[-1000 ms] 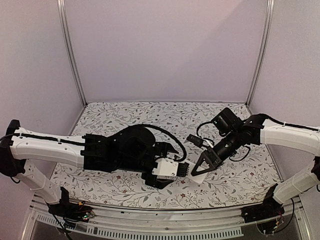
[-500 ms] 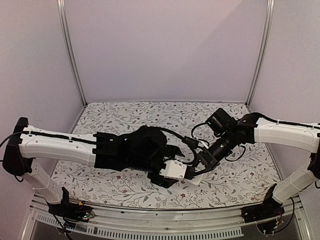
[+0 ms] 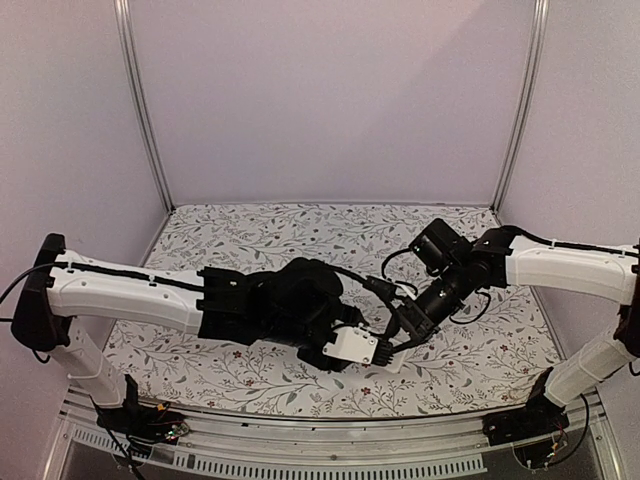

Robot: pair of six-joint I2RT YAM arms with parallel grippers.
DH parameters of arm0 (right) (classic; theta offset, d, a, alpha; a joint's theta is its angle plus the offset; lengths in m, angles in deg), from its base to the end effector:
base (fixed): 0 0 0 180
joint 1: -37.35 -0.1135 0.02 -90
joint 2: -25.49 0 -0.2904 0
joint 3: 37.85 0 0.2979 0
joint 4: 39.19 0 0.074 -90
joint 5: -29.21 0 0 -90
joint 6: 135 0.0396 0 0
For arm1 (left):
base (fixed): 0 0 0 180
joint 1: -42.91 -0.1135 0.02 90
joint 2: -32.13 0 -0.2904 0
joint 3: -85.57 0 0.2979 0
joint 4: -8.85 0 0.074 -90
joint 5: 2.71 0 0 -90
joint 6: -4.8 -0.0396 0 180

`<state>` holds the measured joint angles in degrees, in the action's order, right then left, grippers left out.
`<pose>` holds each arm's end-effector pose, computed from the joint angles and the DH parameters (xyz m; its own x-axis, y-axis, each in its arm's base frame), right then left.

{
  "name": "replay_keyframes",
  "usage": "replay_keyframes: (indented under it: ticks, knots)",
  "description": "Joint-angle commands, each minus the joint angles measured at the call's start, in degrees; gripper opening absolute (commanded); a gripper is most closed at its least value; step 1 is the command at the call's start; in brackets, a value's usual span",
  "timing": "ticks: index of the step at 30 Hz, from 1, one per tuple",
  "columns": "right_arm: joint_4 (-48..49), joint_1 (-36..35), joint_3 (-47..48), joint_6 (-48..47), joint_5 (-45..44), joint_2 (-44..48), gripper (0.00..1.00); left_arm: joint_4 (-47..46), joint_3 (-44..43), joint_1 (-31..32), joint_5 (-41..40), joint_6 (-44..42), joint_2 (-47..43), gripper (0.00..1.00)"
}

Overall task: Load the batteries into the remote control
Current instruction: Pass from the right arm to the left, then pass from the left arm to the right

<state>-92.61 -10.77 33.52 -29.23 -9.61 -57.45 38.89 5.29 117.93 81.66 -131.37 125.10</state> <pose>0.1893 0.2573 0.2524 -0.7688 -0.6023 -0.2150 -0.4964 0.3501 0.7944 0.1095 -0.3941 0.2611 0.5586 0.6897 -0.4607 0.7794 -0.2465 0.5760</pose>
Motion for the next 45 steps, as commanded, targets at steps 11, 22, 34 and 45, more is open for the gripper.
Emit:
replay_keyframes:
  ticks: [11,22,34,45]
  knots:
    - [0.71,3.08,3.28,-0.18,0.25,4.53,0.53,-11.81,1.79,-0.05,-7.98,21.92,-1.44,0.32]
    - [23.50,9.27,-4.47,15.17,-10.67,17.21,0.60,-21.93,-0.85,-0.14,-20.69,44.30,-0.10,0.31]
    - [35.64,9.23,-8.04,23.13,-18.28,17.00,0.50,-25.81,-3.61,0.36,-25.12,52.23,2.32,0.32]
    - [41.18,9.12,-8.95,26.00,-19.07,15.74,0.30,-26.32,-3.76,0.49,-25.59,55.07,2.68,0.33]
